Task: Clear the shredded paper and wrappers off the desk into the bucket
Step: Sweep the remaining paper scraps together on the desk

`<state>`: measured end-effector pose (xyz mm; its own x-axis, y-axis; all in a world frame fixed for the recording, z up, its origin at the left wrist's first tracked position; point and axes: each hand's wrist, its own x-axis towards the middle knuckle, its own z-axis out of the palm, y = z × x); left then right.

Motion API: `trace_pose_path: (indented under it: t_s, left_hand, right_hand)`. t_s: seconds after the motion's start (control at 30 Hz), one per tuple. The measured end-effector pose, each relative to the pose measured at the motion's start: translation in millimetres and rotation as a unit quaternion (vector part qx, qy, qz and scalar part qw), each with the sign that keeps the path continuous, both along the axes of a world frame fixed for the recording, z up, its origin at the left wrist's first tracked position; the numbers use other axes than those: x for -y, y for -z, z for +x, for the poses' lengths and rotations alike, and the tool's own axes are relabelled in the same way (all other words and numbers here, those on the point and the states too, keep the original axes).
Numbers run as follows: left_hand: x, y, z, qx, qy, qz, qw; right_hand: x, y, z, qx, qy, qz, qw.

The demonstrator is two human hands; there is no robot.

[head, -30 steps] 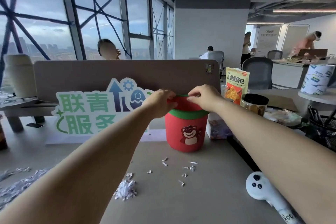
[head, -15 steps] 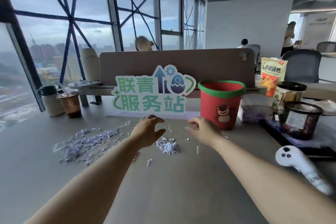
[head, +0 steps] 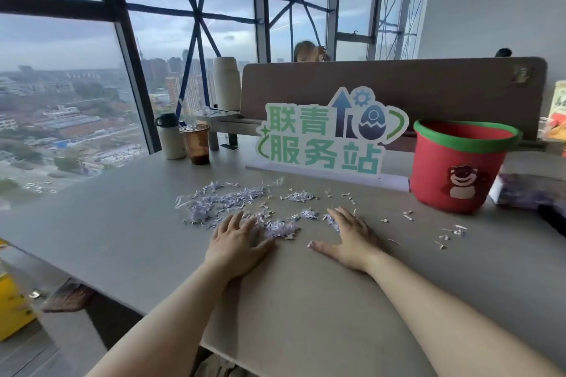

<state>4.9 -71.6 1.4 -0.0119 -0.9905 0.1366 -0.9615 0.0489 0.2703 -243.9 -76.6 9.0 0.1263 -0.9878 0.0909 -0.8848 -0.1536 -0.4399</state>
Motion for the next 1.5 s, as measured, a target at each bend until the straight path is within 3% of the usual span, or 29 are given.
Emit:
trace_pose_path:
  t_s: [0.47,0.73,1.23,1.5]
  left_hand:
    - [85,1,5,0.006,-0.043,0.001,0.999]
    - [125,3,9,0.018,-0.043,-0.012,0.999]
    - [122,-2,11,-0.023,0.055,-0.086,0.994]
    - [108,-4,4,-0.091,0.063,-0.083,0.990]
  right_hand:
    - [94,1,41,-0.058,-0.048,-0.015,0.997]
    - [144,8,49,-0.041,-0.047,-0.027,0.998]
    - [132,3,48,-0.004,-0.089,-0.100,0.991]
    - [119,-1,48,0.062,-0.076,-0.065,0.993]
